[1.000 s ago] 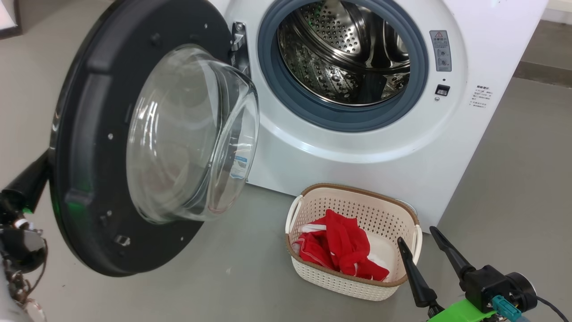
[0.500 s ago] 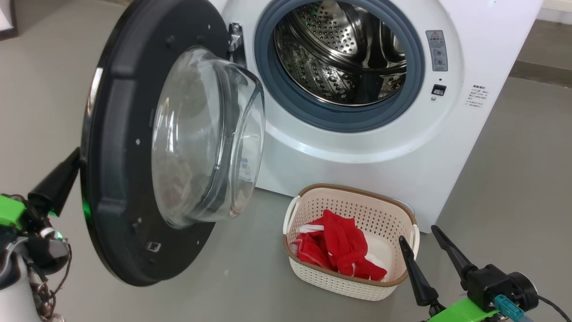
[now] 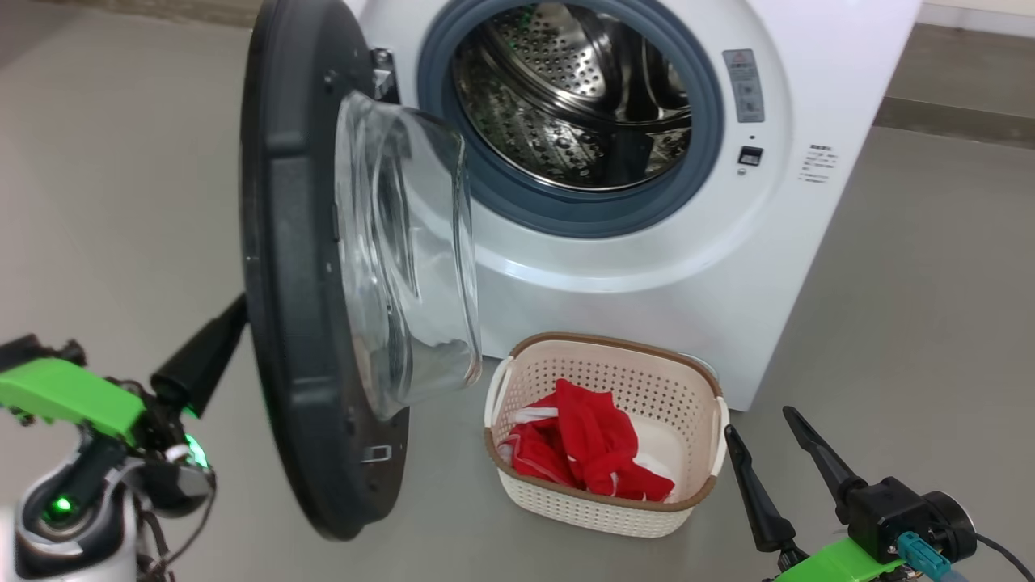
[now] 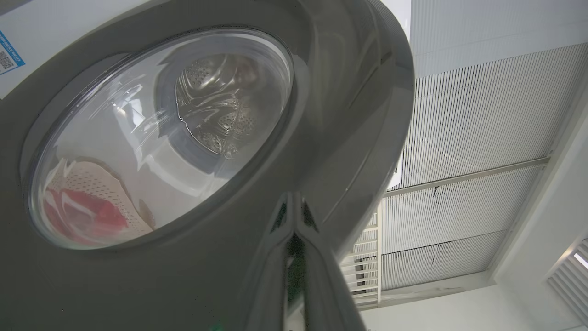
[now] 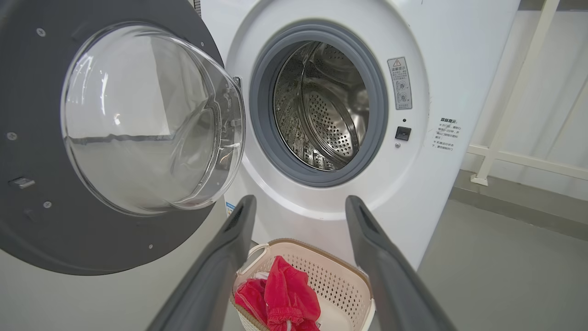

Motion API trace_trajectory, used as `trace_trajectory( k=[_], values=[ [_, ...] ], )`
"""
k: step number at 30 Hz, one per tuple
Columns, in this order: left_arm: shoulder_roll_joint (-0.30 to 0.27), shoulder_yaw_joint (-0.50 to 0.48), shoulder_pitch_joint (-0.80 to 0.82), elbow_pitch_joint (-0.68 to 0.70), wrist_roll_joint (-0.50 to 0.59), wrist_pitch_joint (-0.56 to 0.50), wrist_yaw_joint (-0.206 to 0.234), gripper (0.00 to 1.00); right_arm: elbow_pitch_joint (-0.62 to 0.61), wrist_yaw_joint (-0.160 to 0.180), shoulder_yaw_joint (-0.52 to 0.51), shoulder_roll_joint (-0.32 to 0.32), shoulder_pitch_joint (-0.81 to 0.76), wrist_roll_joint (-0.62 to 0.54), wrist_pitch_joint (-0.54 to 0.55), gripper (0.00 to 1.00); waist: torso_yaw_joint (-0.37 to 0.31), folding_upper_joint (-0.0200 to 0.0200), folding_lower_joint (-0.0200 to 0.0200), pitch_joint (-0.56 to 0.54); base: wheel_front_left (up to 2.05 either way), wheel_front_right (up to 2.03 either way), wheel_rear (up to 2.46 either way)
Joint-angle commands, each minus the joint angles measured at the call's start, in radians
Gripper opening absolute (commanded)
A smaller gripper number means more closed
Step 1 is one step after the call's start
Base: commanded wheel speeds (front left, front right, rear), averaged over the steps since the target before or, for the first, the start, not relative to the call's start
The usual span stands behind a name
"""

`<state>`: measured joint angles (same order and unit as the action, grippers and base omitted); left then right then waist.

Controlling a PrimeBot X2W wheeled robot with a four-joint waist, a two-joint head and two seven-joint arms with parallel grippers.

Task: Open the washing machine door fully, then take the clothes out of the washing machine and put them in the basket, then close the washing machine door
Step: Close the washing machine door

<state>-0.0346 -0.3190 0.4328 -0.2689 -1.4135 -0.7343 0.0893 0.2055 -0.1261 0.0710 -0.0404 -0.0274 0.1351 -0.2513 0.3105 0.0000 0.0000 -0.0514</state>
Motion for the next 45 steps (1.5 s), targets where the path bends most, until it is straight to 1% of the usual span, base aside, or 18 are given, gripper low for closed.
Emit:
trace_trajectory(
  k=[1, 8, 16, 25, 37, 45],
  values=[
    [-0.016, 0.007, -0.004, 0.045, -0.021, 0.002, 0.004, 0.00, -0.023, -0.005, 0.019, -0.010, 0.036, 0.015, -0.010, 1.00, -0.018, 0.0000, 0.0000, -0.002, 0.00, 0.00, 0.00],
    [-0.016, 0.105, -0.057, 0.112, -0.089, 0.062, 0.029, 0.00, -0.023, -0.005, 0.019, -0.010, 0.034, 0.008, -0.010, 1.00, -0.070, 0.0000, 0.0000, -0.005, 0.00, 0.00, 0.00],
    [-0.016, 0.150, -0.071, 0.122, -0.134, 0.105, 0.039, 0.00, -0.026, -0.005, 0.022, -0.010, 0.036, 0.004, -0.010, 1.00, -0.120, 0.0000, 0.0000, 0.001, 0.00, 0.00, 0.00],
    [-0.016, 0.199, -0.061, 0.122, -0.182, 0.151, 0.028, 0.00, -0.024, -0.005, 0.020, -0.010, 0.042, 0.001, -0.010, 1.00, -0.192, 0.0000, 0.0000, 0.021, 0.00, 0.00, 0.00],
    [-0.016, 0.200, -0.010, 0.072, -0.223, 0.201, -0.001, 0.00, -0.027, -0.005, 0.015, -0.010, 0.055, -0.002, -0.010, 1.00, -0.284, 0.0000, 0.0000, 0.045, 0.00, 0.00, 0.00],
    [-0.016, 0.202, 0.028, 0.045, -0.254, 0.223, -0.022, 0.00, -0.030, -0.005, 0.014, -0.010, 0.062, 0.001, -0.010, 1.00, -0.322, 0.0000, 0.0000, 0.067, 0.00, 0.00, 0.00]
  ],
)
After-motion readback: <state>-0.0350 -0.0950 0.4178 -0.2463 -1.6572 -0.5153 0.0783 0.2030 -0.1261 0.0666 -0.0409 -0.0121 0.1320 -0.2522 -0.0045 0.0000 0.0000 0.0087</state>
